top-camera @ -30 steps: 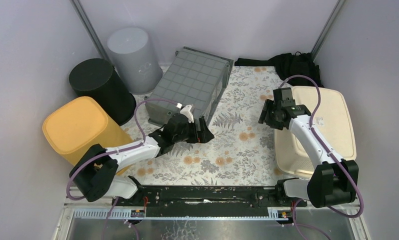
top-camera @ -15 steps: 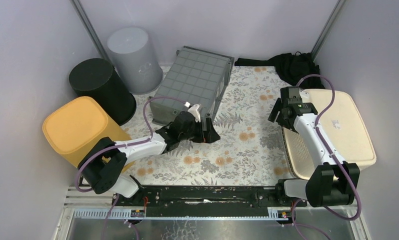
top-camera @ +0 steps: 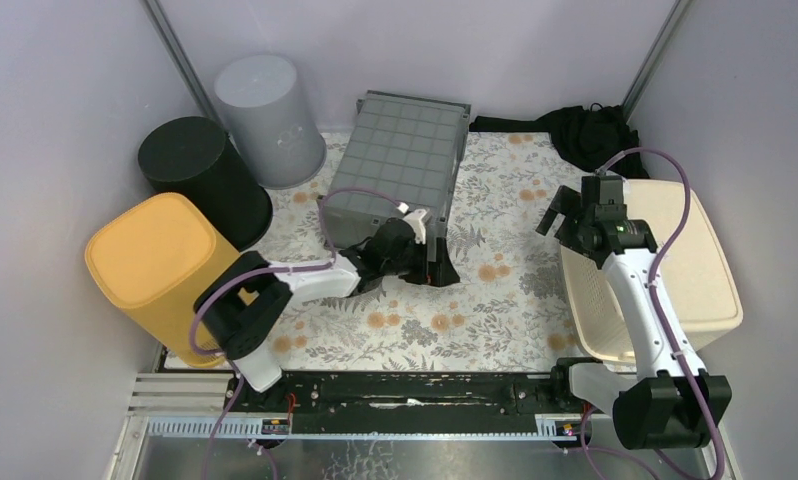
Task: Turn the large container upside down
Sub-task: Move the container to the corner of the board.
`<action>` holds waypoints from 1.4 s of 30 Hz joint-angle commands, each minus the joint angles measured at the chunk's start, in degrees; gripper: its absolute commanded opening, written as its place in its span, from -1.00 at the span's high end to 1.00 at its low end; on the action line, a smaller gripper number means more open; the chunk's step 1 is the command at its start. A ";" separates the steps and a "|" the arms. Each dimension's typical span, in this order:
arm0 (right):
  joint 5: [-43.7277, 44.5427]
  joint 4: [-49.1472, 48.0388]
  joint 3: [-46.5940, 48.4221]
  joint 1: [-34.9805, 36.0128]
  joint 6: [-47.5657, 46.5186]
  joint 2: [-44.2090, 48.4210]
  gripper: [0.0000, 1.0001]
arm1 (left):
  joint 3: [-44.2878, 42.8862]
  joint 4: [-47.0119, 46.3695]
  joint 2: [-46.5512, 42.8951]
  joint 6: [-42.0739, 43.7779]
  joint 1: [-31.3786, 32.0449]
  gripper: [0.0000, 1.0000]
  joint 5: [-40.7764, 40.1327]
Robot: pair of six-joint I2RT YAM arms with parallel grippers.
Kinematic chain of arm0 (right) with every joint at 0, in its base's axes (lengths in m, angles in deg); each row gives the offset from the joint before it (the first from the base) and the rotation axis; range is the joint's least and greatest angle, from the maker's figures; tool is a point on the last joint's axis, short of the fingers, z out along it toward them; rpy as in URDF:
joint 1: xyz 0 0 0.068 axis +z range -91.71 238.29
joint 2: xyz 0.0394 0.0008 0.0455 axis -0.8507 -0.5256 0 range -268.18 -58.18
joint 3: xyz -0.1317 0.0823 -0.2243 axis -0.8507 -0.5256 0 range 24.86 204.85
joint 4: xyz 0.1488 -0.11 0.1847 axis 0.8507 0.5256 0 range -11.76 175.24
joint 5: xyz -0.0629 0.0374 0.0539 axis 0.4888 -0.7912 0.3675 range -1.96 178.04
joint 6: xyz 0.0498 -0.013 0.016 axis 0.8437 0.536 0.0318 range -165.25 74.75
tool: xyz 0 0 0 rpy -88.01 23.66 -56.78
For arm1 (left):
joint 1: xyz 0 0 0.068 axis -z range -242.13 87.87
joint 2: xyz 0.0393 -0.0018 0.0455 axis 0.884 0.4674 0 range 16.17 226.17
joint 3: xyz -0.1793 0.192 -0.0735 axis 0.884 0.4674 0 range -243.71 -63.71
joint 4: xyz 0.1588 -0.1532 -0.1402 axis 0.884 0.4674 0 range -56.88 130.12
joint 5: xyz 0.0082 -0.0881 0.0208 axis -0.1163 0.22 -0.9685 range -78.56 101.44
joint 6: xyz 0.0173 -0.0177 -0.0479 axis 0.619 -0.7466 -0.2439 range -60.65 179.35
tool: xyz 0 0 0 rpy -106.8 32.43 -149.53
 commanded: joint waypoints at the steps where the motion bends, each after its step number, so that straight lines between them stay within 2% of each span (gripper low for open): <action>1: -5.34 -2.11 1.05 -0.36 -1.06 1.95 -0.99 | -5.22 -8.23 4.94 3.59 -0.36 -1.00 1.58; 5: -5.63 -2.18 1.61 -0.36 -0.98 2.95 -0.99 | -9.72 -10.63 8.94 2.67 0.57 -1.00 4.76; 13: -8.81 -4.18 1.00 -0.36 -0.74 2.48 -0.99 | -23.07 -8.81 19.49 7.95 0.88 -1.00 8.21; 16: -9.27 -4.73 0.69 -0.36 -1.13 2.93 -0.99 | -25.95 -7.74 19.66 7.77 1.00 -1.00 10.70; 20: -10.76 -6.50 -0.11 -0.36 -1.20 3.66 -0.99 | -22.36 -6.07 12.14 6.68 2.34 -1.00 9.30; 27: -14.72 -12.55 -3.46 -0.07 -0.28 3.09 -0.99 | -13.23 -0.35 -6.35 5.98 3.17 -1.00 3.14; 30: -14.81 -14.94 -3.65 0.83 -0.15 2.20 -0.99 | -10.37 4.43 -13.20 7.51 3.20 -1.00 -2.81; 37: -9.29 -20.56 -3.08 7.41 -2.33 -1.64 -0.99 | 0.30 10.75 -25.25 7.22 2.18 -1.00 -24.56; 42: -7.63 -28.13 -5.77 9.51 -4.16 -3.84 -0.99 | 8.09 11.19 -29.49 6.34 0.33 -1.00 -32.78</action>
